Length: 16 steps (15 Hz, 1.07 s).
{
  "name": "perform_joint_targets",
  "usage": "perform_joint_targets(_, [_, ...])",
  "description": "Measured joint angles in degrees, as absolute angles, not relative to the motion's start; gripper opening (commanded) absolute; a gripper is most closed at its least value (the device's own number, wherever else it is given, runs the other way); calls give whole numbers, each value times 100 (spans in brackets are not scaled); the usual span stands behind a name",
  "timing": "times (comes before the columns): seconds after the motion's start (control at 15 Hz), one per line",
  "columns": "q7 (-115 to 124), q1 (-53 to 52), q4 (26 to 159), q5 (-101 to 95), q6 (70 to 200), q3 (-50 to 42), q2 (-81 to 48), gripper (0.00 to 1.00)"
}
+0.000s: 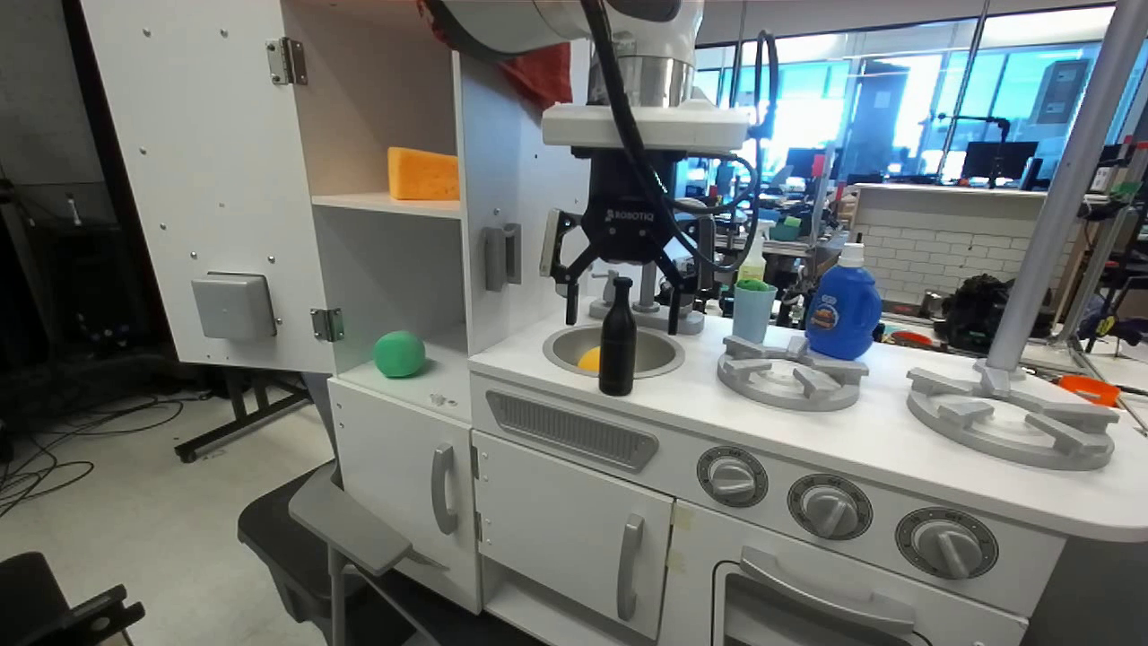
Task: Put the black bottle and the sponge on the top shelf then close the door
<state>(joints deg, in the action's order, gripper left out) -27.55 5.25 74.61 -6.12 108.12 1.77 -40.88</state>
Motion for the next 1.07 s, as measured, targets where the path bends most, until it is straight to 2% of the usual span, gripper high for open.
perform_joint_targets(0.27, [-2755, 525, 7461, -612, 10812, 178, -4094, 100])
perform_joint_targets(0.33, [-2755, 525, 7461, -612, 10812, 178, -4096, 75])
perform_joint_targets(0.4, [-2755, 525, 7461, -612, 10812, 179, -4098, 74])
perform_joint_targets(0.93, [-2756, 523, 7460, -612, 10812, 181, -4111, 12])
perform_joint_targets(1.07, [-2756, 523, 7457, -612, 10812, 181, -4112, 11])
